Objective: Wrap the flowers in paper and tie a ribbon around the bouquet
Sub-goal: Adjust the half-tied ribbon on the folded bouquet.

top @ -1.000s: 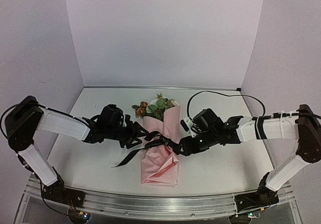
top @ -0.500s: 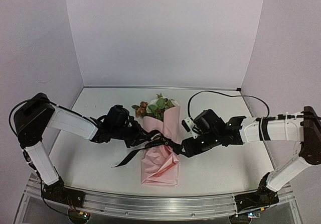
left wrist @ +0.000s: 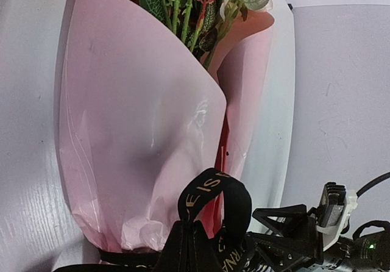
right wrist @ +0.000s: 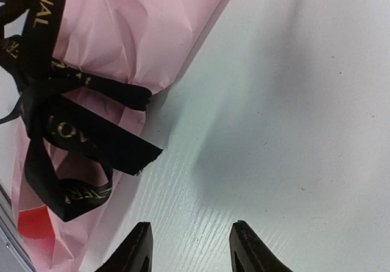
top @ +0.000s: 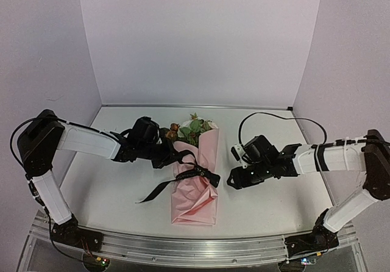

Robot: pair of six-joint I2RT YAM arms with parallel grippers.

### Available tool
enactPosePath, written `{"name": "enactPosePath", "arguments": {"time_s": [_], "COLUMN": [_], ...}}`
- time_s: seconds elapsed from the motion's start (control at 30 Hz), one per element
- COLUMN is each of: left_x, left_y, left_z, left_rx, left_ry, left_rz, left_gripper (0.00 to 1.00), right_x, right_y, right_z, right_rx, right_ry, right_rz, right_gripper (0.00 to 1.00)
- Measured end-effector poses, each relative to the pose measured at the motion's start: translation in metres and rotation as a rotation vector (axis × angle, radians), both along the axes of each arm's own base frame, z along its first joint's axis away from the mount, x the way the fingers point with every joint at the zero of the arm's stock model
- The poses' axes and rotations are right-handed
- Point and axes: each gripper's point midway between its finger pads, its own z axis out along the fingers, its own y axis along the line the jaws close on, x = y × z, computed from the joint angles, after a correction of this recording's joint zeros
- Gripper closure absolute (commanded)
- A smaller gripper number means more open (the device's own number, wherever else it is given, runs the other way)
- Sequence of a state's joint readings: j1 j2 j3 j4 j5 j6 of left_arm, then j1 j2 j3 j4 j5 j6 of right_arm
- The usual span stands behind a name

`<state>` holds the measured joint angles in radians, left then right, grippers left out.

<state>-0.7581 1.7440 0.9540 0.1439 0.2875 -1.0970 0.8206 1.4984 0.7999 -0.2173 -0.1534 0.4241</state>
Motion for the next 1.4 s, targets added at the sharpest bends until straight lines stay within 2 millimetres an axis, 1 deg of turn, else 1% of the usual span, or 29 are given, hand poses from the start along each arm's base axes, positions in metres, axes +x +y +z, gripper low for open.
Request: {"name": "enactPosePath", "arguments": {"time_s": [0.1, 0.2, 0.27, 0.37, 0.53, 0.67, 0.77, 0.87, 0.97, 1.03, 1.1, 1.2, 1.33, 1.4], "left_x": [0.004, 0.005, 0.005, 0.004, 0.004, 0.003, 0.003, 0.002, 0.002, 0.002, 0.002, 0.005, 0.007, 0.007], "left_y": [0.001, 0.002, 0.001, 0.0, -0.004, -0.006, -0.008, -0.008, -0.008, -0.007, -0.007, -0.007, -0.006, -0.005], "left_z": [-0.002, -0.004, -0.004, -0.002, 0.001, -0.005, -0.008, -0.008, -0.008, -0.009, -0.009, -0.006, -0.004, -0.005], "left_rx": [0.029, 0.052, 0.06, 0.067, 0.068, 0.072, 0.076, 0.076, 0.075, 0.077, 0.08, 0.077, 0.075, 0.079], "left_ry": [-0.014, -0.026, -0.031, -0.042, -0.056, -0.049, -0.048, -0.049, -0.048, -0.044, -0.041, -0.05, -0.055, -0.053], "left_rz": [-0.022, -0.042, -0.058, -0.082, -0.113, -0.131, -0.142, -0.15, -0.154, -0.154, -0.154, -0.152, -0.155, -0.156], "left_gripper": [1.0, 1.0, 1.0, 1.0, 1.0, 1.0, 1.0, 1.0, 1.0, 1.0, 1.0, 1.0, 1.0, 1.0], "right_x": [0.002, 0.01, 0.012, 0.014, 0.008, 0.006, 0.005, 0.0, -0.01, -0.017, -0.022, -0.02, -0.015, -0.011], "right_y": [0.008, 0.02, 0.027, 0.038, 0.055, 0.064, 0.061, 0.053, 0.037, 0.023, 0.015, 0.013, 0.016, 0.02], "right_z": [-0.012, -0.016, -0.011, 0.001, 0.019, 0.029, 0.026, 0.021, 0.018, 0.018, 0.014, 0.0, -0.031, -0.043], "right_rx": [-0.018, -0.019, -0.011, 0.0, 0.016, 0.027, 0.013, -0.001, -0.007, -0.011, -0.018, -0.022, -0.07, -0.101], "right_ry": [0.041, 0.057, 0.049, 0.022, -0.011, -0.025, -0.025, -0.027, -0.043, -0.071, -0.091, -0.148, -0.209, -0.248], "right_rz": [0.013, 0.025, 0.039, 0.07, 0.137, 0.168, 0.175, 0.181, 0.179, 0.18, 0.193, 0.223, 0.288, 0.331], "right_gripper": [0.54, 0.52, 0.51, 0.48, 0.46, 0.46, 0.46, 0.45, 0.43, 0.45, 0.47, 0.45, 0.43, 0.42]}}
